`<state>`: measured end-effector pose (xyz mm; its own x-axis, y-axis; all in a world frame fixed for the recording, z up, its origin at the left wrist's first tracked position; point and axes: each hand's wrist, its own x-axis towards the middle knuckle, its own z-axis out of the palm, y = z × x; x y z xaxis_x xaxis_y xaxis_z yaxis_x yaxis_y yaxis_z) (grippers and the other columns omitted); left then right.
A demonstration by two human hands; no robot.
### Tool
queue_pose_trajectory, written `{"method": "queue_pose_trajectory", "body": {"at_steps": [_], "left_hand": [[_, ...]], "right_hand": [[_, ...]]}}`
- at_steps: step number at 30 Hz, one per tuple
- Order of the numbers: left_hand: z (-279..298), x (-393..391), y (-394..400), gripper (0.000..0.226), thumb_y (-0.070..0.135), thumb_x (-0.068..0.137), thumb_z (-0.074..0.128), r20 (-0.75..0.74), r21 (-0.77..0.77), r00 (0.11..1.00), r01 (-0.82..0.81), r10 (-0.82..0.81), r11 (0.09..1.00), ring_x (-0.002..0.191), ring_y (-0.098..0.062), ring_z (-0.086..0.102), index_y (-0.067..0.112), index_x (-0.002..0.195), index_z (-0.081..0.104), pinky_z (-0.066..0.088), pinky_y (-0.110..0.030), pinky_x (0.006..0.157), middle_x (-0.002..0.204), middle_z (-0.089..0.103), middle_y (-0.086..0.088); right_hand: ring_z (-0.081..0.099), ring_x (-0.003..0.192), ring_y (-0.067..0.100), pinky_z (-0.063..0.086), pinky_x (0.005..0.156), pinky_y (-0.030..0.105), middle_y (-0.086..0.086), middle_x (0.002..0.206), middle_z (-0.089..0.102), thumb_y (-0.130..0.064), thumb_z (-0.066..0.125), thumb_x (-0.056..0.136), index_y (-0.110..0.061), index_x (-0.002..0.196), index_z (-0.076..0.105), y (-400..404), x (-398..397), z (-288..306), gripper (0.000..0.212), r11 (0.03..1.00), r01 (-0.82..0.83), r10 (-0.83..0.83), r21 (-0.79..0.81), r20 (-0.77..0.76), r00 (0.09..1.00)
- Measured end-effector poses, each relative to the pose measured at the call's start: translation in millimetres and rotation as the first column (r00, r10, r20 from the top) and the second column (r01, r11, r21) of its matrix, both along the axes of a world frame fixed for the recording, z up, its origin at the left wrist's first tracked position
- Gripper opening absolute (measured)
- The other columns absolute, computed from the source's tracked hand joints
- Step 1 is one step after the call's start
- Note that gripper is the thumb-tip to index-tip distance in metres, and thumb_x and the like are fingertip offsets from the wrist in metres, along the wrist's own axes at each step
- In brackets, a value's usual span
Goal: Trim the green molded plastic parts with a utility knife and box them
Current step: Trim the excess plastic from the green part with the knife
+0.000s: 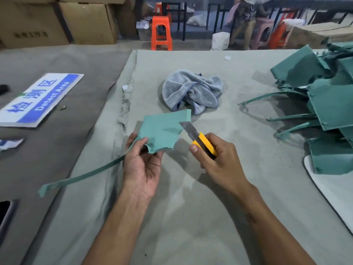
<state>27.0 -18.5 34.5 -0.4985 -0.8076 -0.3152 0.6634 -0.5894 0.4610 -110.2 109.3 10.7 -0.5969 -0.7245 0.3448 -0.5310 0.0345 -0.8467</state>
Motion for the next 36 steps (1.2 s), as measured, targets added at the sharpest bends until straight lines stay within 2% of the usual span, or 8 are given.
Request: {"method": "queue_pose_trajectory", "body": {"at_steps": [3, 8, 12, 18, 23, 29, 33, 36], "left_hand": [[2.1, 2.4, -2.5, 0.01, 0.005, 0.095, 0.057, -0.025, 0.029, 1.0, 0.016, -0.015, 0.999, 0.074, -0.019, 0.073, 0.015, 0.096, 0.059, 0.062, -0.028, 0.062, 0.092, 0.073, -0.01], [6.2, 5.6, -2.5, 0.007, 0.009, 0.095, 0.058, -0.05, 0.049, 0.998, 0.05, -0.048, 0.998, 0.072, -0.016, 0.072, 0.007, 0.1, 0.063, 0.062, -0.024, 0.061, 0.091, 0.072, -0.01], [12.1, 4.4, 4.6, 0.018, 0.008, 0.083, 0.065, -0.065, 0.083, 0.996, 0.074, -0.069, 0.994, 0.075, -0.019, 0.07, 0.007, 0.099, 0.059, 0.062, -0.025, 0.059, 0.096, 0.069, -0.013], [12.8, 7.3, 2.4, 0.01, 0.013, 0.097, 0.06, -0.087, 0.182, 0.99, 0.128, -0.113, 0.975, 0.076, -0.019, 0.069, 0.004, 0.093, 0.063, 0.062, -0.023, 0.057, 0.096, 0.068, -0.014], [11.9, 6.5, 1.5, 0.014, 0.011, 0.097, 0.06, -0.069, 0.149, 0.992, 0.116, -0.107, 0.982, 0.059, -0.015, 0.071, 0.003, 0.087, 0.063, 0.058, -0.022, 0.047, 0.076, 0.071, -0.01], [10.5, 8.4, -0.7, 0.008, 0.008, 0.096, 0.06, -0.043, 0.134, 0.994, 0.103, -0.098, 0.986, 0.062, -0.017, 0.074, 0.002, 0.091, 0.062, 0.059, -0.023, 0.049, 0.081, 0.073, -0.013], [10.8, 8.0, 2.3, 0.009, 0.007, 0.094, 0.062, -0.002, 0.114, 0.994, 0.112, -0.113, 0.987, 0.062, -0.017, 0.073, 0.002, 0.087, 0.063, 0.058, -0.022, 0.048, 0.084, 0.072, -0.014], [10.0, 8.8, 1.7, 0.014, 0.004, 0.095, 0.061, 0.0, 0.116, 0.994, 0.108, -0.109, 0.987, 0.064, -0.019, 0.074, 0.002, 0.081, 0.063, 0.058, -0.022, 0.048, 0.08, 0.074, -0.014]], "right_hand": [[0.056, 0.054, 0.016, 0.044, 0.052, 0.035, -0.007, 0.063, 0.059, -0.053, 0.061, 0.099, -0.033, 0.088, 0.059, 3.3, -1.6, -1.8, 0.023, 0.998, -0.064, 0.068, 0.027, -0.209, 0.976], [0.045, 0.051, 0.016, 0.036, 0.049, 0.037, -0.005, 0.059, 0.049, -0.045, 0.06, 0.102, -0.034, 0.082, 0.061, 0.1, 1.1, 0.7, 0.022, 0.986, -0.166, 0.158, -0.022, -0.198, 0.967], [0.05, 0.047, 0.024, 0.038, 0.046, 0.044, -0.003, 0.058, 0.05, -0.054, 0.059, 0.102, -0.033, 0.079, 0.061, 2.9, 3.0, 3.8, 0.031, 0.969, -0.238, 0.228, -0.061, -0.137, 0.964], [0.055, 0.046, 0.021, 0.042, 0.046, 0.043, -0.002, 0.059, 0.052, -0.044, 0.055, 0.105, -0.043, 0.09, 0.058, -2.0, 0.6, 5.7, 0.015, 0.986, -0.007, -0.032, -0.165, -0.233, 0.972], [0.048, 0.05, 0.005, 0.035, 0.048, 0.022, -0.02, 0.064, 0.049, -0.042, 0.059, 0.105, -0.026, 0.095, 0.068, -0.7, 8.7, 2.5, 0.022, 0.968, -0.199, 0.145, -0.151, -0.31, 0.94], [0.047, 0.049, 0.013, 0.035, 0.046, 0.025, -0.008, 0.057, 0.048, -0.042, 0.054, 0.106, -0.021, 0.098, 0.067, -3.7, 0.3, 0.9, 0.027, 0.978, 0.118, -0.169, -0.171, -0.326, 0.93], [0.049, 0.051, 0.008, 0.039, 0.047, 0.029, -0.013, 0.063, 0.051, -0.038, 0.059, 0.105, -0.019, 0.099, 0.071, 0.8, 2.7, 0.5, 0.023, 0.983, -0.075, 0.003, -0.17, -0.391, 0.92], [0.049, 0.052, 0.009, 0.038, 0.049, 0.025, -0.013, 0.061, 0.05, -0.04, 0.057, 0.106, -0.021, 0.1, 0.069, -6.5, 3.6, -0.3, 0.024, 0.989, 0.041, -0.1, -0.144, -0.428, 0.898]]}}
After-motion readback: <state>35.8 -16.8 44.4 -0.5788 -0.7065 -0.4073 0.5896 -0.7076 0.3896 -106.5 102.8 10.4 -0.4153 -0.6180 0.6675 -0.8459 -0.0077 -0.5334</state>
